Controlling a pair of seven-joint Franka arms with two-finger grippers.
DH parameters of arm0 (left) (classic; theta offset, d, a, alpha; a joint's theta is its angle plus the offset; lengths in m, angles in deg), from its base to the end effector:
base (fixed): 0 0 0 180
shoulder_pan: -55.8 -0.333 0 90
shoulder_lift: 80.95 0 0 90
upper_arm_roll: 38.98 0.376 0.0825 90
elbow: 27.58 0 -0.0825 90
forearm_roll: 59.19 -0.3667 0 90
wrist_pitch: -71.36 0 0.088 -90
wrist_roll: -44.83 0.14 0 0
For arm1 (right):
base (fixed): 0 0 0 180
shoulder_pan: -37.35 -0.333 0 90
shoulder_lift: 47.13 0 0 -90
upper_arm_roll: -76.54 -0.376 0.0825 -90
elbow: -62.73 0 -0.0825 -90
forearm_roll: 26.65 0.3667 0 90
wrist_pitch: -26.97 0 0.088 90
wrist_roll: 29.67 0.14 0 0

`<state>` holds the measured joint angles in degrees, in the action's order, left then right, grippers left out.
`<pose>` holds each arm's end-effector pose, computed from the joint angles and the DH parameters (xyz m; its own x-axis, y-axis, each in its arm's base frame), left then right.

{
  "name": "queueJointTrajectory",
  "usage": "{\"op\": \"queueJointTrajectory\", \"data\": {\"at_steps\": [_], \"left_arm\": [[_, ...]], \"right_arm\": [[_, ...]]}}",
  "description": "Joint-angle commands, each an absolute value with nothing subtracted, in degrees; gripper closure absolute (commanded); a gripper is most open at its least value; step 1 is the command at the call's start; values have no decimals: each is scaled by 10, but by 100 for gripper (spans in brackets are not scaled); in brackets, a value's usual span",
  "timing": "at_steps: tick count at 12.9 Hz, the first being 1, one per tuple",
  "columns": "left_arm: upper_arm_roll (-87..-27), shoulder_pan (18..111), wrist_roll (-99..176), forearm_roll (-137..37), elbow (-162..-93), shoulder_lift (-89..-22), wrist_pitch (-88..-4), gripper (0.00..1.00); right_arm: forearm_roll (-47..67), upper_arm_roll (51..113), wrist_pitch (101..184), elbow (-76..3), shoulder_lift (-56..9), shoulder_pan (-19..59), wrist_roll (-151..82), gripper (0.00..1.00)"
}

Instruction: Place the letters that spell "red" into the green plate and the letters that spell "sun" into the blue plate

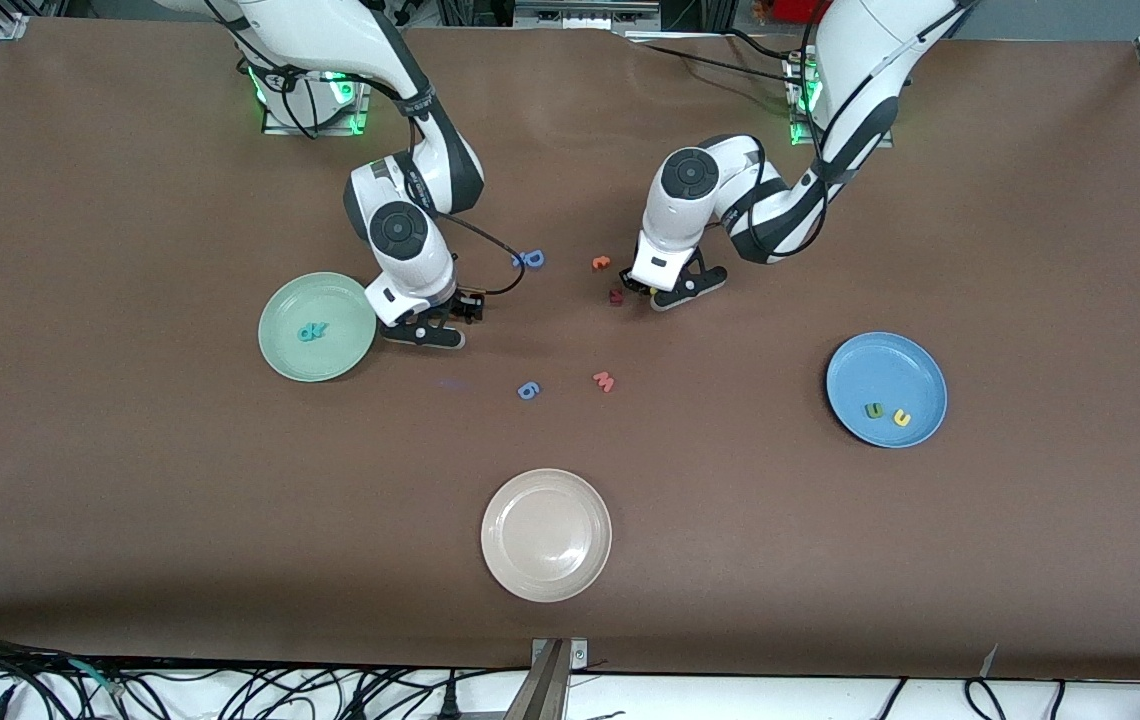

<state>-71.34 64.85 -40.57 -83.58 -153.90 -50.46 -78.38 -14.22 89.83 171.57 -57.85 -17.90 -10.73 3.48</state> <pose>0.4218 -0.3742 0.2056 0.8960 0.4393 -0.0643 0.4411 -0.8973 0.0173 0.4804 0.3392 0.2054 0.9900 -0.1291 -0.0577 -0.1270 -0.9912 0.0376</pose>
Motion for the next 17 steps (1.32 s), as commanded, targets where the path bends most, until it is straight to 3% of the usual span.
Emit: {"op": "queueJointTrajectory", "data": {"at_steps": [1,4,5,11,15,17], "left_arm": [[-704,647,-420,-863,-1536,-493,-794,79],[-704,645,-416,-863,-1536,-493,-793,81],[-700,645,-412,-864,-1535,-493,-791,84],[-690,646,-403,-863,-1520,-493,-788,87],[-681,609,-325,-853,-1445,-484,-690,87],[-681,586,-253,-823,-1398,-479,-639,87]], "right_arm": [[-131,900,1725,-584,-178,-116,46,39],[-131,900,1723,-588,-178,-117,46,75],[-131,900,1723,-588,-178,-117,46,81],[-132,909,1678,-581,-208,-114,31,83],[-132,979,1574,-550,-240,-113,-73,83],[-132,1006,1564,-549,-240,-113,-117,83]]}}
